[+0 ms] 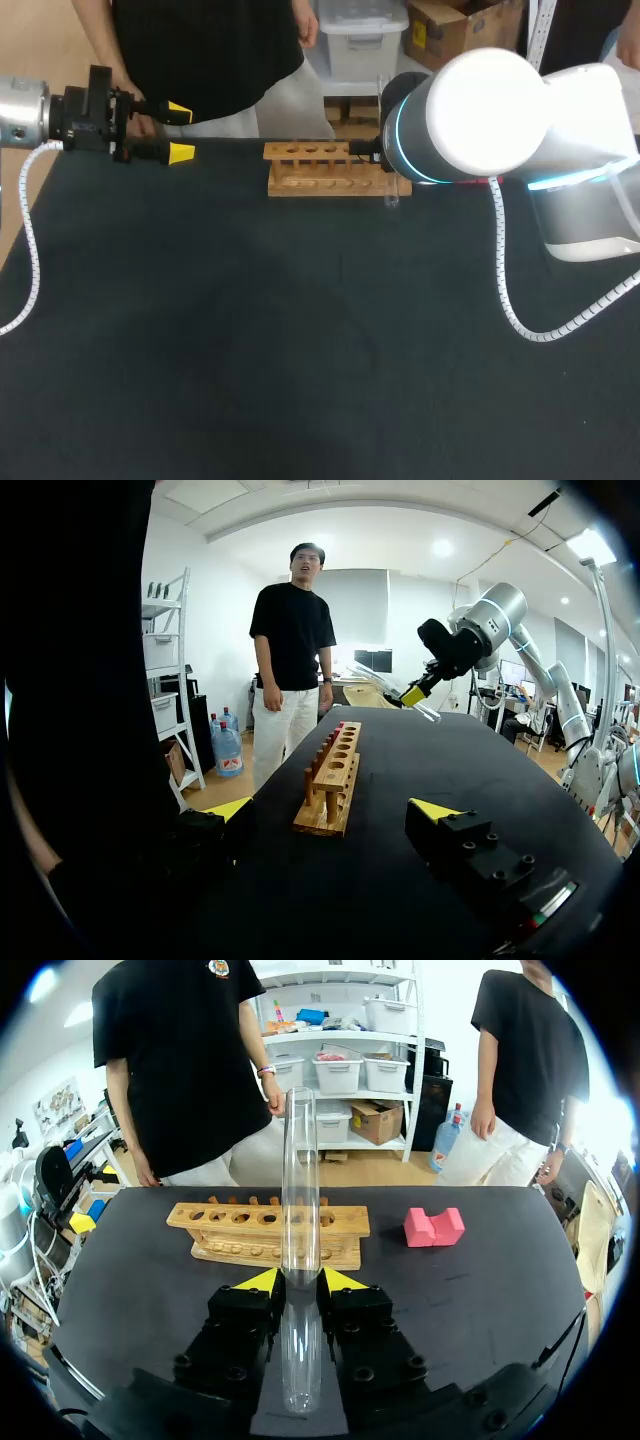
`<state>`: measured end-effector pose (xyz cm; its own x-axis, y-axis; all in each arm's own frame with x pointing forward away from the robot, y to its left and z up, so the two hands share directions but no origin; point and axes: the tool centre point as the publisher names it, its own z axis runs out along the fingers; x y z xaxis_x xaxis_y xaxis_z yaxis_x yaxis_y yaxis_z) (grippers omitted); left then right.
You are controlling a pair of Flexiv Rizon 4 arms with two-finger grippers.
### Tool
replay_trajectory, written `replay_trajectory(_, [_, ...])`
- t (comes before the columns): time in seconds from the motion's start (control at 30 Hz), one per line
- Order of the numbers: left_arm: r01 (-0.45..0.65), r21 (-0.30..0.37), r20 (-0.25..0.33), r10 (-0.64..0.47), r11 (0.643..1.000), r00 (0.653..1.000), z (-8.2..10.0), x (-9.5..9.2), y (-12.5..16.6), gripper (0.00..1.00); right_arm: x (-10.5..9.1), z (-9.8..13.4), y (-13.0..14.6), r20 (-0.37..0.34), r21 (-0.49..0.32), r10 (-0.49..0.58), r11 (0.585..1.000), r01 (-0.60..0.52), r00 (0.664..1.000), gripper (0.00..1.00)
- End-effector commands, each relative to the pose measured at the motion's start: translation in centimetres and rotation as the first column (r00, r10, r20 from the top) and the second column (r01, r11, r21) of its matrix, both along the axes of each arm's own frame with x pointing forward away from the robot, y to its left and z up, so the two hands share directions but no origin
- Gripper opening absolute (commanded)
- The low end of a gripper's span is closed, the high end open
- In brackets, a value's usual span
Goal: Grasp the test tube, adjust it, and insert it.
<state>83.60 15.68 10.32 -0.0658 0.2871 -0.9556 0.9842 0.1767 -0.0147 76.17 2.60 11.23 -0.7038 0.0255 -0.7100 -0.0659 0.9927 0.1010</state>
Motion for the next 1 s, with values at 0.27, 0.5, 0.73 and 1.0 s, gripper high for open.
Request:
replay_trajectory(0.27, [0.001, -0.002, 0.002, -0.001, 1.0, 1.0, -0.1, 0.1, 0.0, 1.0, 1.3, -2.9, 1.7, -0.037, 0.02, 0.052, 0.998, -0.051, 0.998, 0.0])
replay_trajectory(0.5, [0.001, -0.002, 0.002, -0.001, 1.0, 1.0, -0.1, 0.1, 0.0, 1.0, 1.8, -4.5, 2.6, -0.077, 0.006, 0.062, 0.998, -0.062, 0.995, 0.0])
replay_trajectory(0.73, [0.001, -0.002, 0.002, -0.001, 1.0, 1.0, -0.1, 0.1, 0.0, 1.0, 2.4, -5.2, 2.8, -0.098, -0.001, 0.058, 0.998, -0.058, 0.994, 0.0])
replay_trajectory(1.0, [0.001, -0.002, 0.002, -0.001, 1.0, 1.0, -0.1, 0.1, 0.0, 1.0, 3.2, -5.5, 2.7, -0.112, -0.002, 0.056, 0.998, -0.056, 0.992, 0.0])
